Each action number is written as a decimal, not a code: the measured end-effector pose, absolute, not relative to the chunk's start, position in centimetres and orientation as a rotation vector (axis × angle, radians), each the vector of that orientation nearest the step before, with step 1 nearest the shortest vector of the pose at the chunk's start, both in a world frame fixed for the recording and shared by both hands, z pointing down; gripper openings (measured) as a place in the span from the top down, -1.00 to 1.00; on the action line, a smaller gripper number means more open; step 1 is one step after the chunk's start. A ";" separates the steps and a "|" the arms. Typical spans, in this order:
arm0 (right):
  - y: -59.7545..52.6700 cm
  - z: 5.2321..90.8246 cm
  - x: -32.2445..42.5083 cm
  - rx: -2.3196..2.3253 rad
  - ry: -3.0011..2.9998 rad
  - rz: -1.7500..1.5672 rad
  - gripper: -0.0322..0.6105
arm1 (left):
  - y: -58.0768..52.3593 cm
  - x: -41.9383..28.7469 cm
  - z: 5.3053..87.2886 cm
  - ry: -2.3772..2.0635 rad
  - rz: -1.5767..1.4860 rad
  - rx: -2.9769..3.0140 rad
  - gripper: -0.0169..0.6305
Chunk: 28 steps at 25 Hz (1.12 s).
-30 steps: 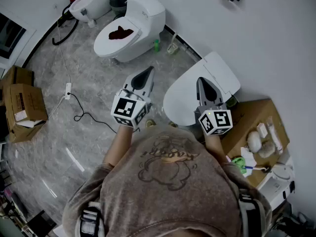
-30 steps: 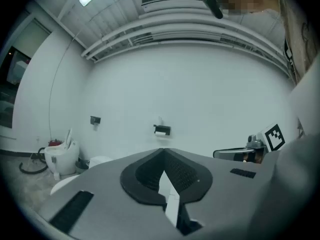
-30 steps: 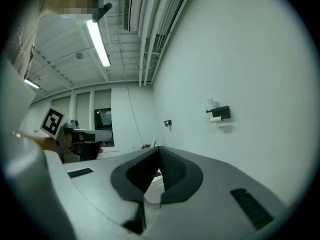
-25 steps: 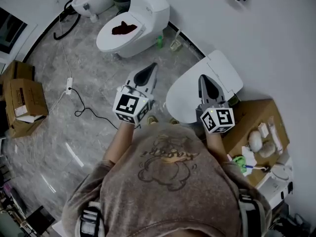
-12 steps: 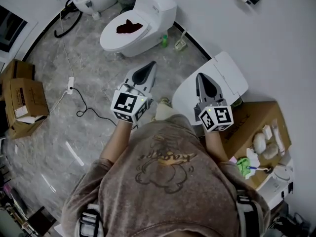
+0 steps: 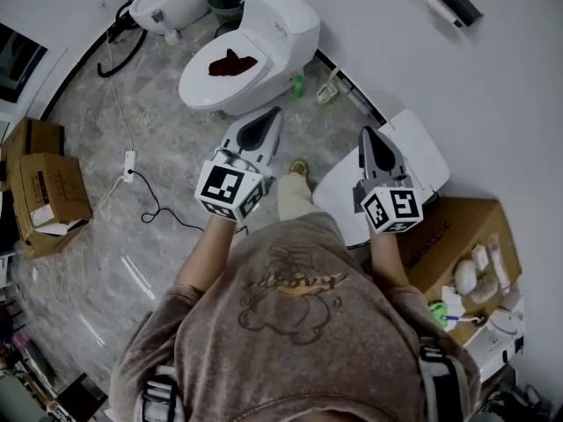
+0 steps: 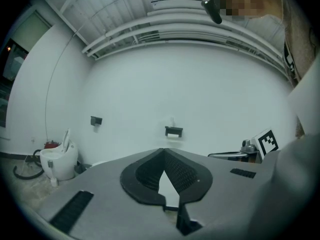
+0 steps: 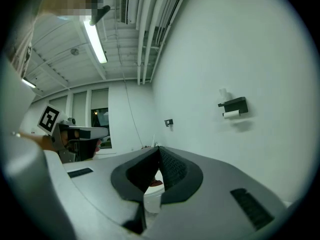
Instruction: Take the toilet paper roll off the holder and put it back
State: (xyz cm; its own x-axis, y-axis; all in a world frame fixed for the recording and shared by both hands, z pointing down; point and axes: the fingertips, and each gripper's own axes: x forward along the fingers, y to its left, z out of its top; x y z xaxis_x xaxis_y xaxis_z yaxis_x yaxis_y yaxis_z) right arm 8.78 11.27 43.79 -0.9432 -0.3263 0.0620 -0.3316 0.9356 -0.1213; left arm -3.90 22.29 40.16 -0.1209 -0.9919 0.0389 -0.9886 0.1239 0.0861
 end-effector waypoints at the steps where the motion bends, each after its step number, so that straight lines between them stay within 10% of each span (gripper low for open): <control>1: 10.5 43.8 8.1 0.528 -3.051 0.206 0.90 | 21.5 -4.6 40.1 -2.284 -0.059 2.030 0.92; 28: -9.4 40.8 1.6 0.857 -3.000 0.241 0.90 | -2.0 -13.5 35.2 -2.017 -0.123 2.305 0.92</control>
